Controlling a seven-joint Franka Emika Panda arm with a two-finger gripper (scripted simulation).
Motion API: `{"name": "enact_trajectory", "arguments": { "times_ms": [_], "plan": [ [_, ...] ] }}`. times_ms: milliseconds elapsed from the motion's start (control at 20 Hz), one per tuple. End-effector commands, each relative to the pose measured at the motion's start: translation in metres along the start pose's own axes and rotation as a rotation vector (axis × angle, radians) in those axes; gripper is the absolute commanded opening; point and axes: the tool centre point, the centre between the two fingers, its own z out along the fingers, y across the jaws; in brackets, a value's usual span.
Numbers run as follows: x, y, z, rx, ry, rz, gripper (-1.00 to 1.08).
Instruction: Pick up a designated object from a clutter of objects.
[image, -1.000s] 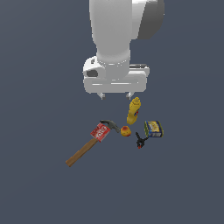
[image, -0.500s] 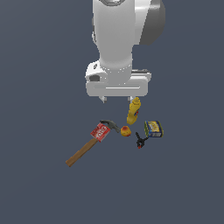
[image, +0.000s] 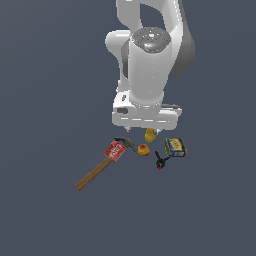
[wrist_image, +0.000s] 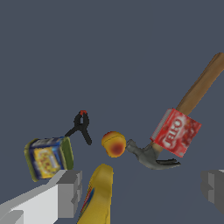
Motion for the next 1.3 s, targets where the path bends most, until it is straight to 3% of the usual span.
{"name": "enact_trajectory", "arguments": {
  "times_ms": [0,650,1250],
  "plan": [
    [0.005,-0.013,0.022,-0.008,0.004,0.028,1.0],
    [0.013,-0.082,0.139,-0.028,0.034,0.165,1.0],
    [0.008,-0.104,0.177,-0.027,0.042,0.205,1.0]
  ]
}}
